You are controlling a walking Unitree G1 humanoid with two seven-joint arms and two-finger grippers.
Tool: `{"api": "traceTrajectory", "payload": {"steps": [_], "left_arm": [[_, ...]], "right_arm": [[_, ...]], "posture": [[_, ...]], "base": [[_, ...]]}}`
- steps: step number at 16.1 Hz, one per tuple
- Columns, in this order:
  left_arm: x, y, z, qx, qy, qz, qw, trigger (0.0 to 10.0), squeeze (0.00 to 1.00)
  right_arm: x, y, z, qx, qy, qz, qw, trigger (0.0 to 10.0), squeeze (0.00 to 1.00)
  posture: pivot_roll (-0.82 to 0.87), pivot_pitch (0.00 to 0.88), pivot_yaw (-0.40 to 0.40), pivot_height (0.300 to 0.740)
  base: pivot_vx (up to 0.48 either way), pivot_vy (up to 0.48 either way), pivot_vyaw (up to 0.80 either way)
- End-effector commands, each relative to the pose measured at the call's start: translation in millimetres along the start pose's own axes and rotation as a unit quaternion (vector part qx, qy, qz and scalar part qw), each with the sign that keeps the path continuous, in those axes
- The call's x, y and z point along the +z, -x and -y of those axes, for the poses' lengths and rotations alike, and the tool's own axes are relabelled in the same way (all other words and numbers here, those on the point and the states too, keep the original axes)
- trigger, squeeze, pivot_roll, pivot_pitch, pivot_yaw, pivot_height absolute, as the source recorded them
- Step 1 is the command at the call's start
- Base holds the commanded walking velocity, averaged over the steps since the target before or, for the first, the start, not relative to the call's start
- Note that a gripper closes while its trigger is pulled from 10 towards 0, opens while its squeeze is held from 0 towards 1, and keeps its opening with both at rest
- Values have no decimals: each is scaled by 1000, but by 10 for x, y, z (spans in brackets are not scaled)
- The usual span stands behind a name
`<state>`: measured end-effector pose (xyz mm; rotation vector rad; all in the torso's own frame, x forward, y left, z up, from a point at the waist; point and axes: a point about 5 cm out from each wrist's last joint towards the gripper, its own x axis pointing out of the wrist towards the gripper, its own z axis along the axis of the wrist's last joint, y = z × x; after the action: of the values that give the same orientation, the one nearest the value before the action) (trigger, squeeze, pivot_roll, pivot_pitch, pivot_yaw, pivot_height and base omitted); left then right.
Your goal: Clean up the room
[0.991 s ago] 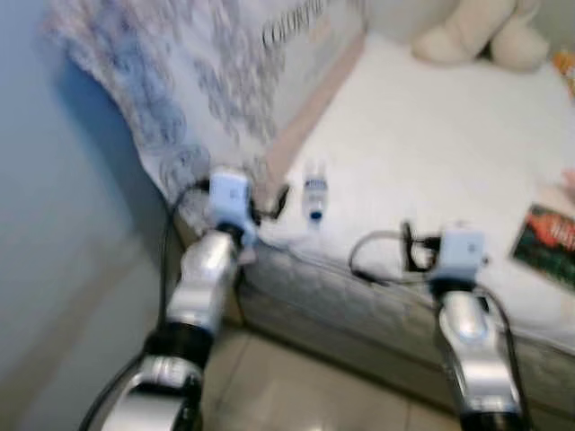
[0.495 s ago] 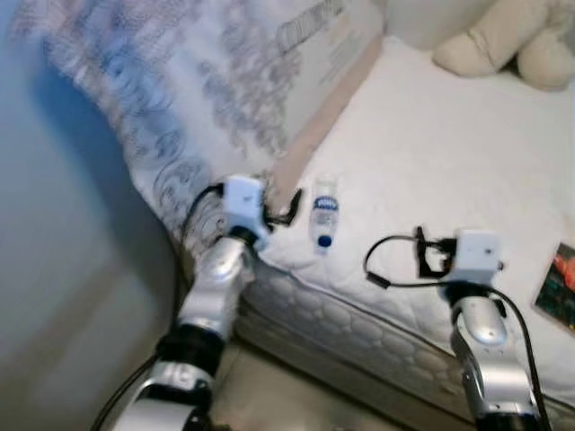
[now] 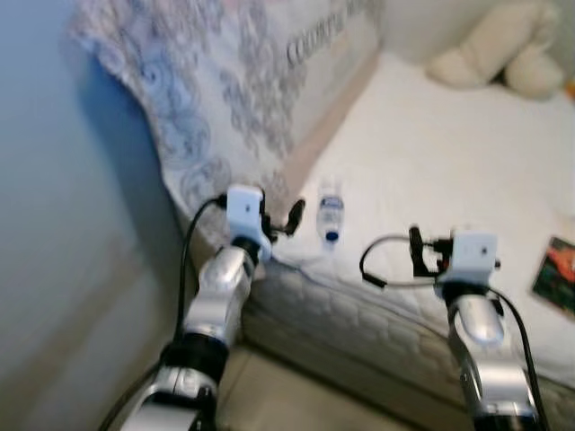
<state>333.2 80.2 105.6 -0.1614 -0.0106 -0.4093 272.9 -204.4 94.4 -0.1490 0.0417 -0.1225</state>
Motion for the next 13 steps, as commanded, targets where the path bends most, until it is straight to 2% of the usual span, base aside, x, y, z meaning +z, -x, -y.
{"api": "traceTrajectory", "payload": {"steps": [1,3,11,13], "left_arm": [[32,-67,61,-18,5,-1,1000,10000,0],[33,-76,73,-25,6,-1,1000,10000,0],[3,-69,-34,21,-21,-14,999,10000,0],[-5,-67,-84,38,-14,-19,999,10000,0]], "right_arm": [[80,-30,62,-16,9,14,1000,10000,0],[58,-35,69,-19,16,5,1000,10000,0],[29,-3,-2,-7,7,4,1000,10000,0],[36,2,-33,2,14,5,1000,10000,0]], "posture": [[-154,0,8,740],[-155,0,10,740],[-149,0,12,740],[-146,0,13,740]], "base": [[341,-334,0],[354,-319,-297],[0,0,-691],[0,0,0]]}}
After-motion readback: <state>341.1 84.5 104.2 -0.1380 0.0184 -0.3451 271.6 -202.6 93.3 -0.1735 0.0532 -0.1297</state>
